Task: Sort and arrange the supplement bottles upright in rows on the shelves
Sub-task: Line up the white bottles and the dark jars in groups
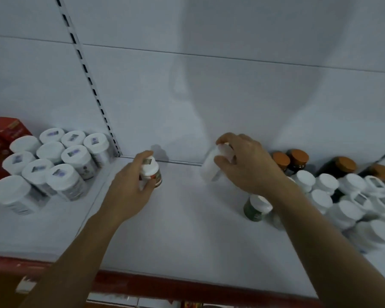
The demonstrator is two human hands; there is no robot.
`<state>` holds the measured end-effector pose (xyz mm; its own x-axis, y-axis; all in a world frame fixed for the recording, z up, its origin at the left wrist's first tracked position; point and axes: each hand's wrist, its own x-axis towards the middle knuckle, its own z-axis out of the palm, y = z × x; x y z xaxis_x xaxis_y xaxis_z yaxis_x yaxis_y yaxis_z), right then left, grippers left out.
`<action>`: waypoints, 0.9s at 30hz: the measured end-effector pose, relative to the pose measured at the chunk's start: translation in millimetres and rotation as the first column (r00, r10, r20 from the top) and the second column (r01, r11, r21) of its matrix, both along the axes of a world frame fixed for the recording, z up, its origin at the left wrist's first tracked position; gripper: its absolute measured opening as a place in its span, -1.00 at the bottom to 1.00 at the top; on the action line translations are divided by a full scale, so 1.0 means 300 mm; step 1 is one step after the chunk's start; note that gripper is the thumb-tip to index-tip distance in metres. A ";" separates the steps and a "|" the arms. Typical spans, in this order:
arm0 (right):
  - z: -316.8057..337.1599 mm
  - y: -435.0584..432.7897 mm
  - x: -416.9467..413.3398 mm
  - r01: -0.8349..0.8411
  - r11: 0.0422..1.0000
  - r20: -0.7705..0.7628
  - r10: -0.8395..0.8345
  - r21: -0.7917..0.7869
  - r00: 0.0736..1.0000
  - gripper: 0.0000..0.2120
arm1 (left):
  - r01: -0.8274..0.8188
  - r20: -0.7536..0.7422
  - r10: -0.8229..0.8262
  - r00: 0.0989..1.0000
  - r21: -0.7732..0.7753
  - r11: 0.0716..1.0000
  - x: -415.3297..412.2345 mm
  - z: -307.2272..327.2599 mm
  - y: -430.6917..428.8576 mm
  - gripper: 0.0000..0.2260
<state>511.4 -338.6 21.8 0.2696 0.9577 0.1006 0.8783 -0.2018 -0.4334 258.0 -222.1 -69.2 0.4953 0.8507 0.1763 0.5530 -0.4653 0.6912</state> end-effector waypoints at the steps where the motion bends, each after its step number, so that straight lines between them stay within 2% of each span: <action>1: 0.020 -0.036 0.035 0.023 0.998 0.043 -0.021 -0.059 0.999 -0.72 | 0.029 0.038 -0.028 0.999 -0.016 0.999 0.031 0.004 -0.029 -0.44; 4: 0.026 -0.106 0.119 0.144 0.969 0.241 -0.093 -0.201 0.966 -0.74 | 0.123 0.135 -0.113 0.984 -0.071 0.990 0.141 0.021 -0.112 -0.43; 6: -0.002 -0.132 0.150 0.205 0.958 0.345 -0.127 -0.200 0.930 -0.75 | 0.185 0.158 -0.168 0.973 -0.101 0.977 0.214 0.028 -0.161 -0.44; 10: -0.050 -0.180 0.180 0.229 0.965 0.244 -0.192 -0.129 0.951 -0.73 | 0.274 0.121 -0.259 0.958 -0.129 0.953 0.324 0.012 -0.226 -0.52; 14: -0.067 -0.252 0.205 0.227 0.970 0.108 -0.236 0.090 0.966 -0.71 | 0.314 0.092 -0.303 0.948 -0.146 0.938 0.378 -0.015 -0.275 -0.59; 18: -0.075 -0.352 0.245 0.313 0.917 0.058 -0.336 0.249 0.940 -0.77 | 0.358 0.138 -0.337 0.931 -0.177 0.917 0.396 -0.016 -0.339 -0.60; 22: -0.101 -0.412 0.264 0.365 0.905 0.007 -0.375 0.219 0.927 -0.77 | 0.408 0.227 -0.356 0.907 -0.257 0.876 0.420 -0.016 -0.398 -0.54; 27: -0.121 -0.415 0.309 0.360 0.911 -0.006 -0.366 0.200 0.930 -0.77 | 0.342 0.342 -0.214 0.915 -0.376 0.861 0.453 -0.048 -0.410 -0.34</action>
<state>604.1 -463.2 -14.6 0.5888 0.7549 0.2888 0.7741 -0.4239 -0.4702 394.0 -345.0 -83.7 0.7063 0.7079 0.0016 0.1989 -0.2006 0.9593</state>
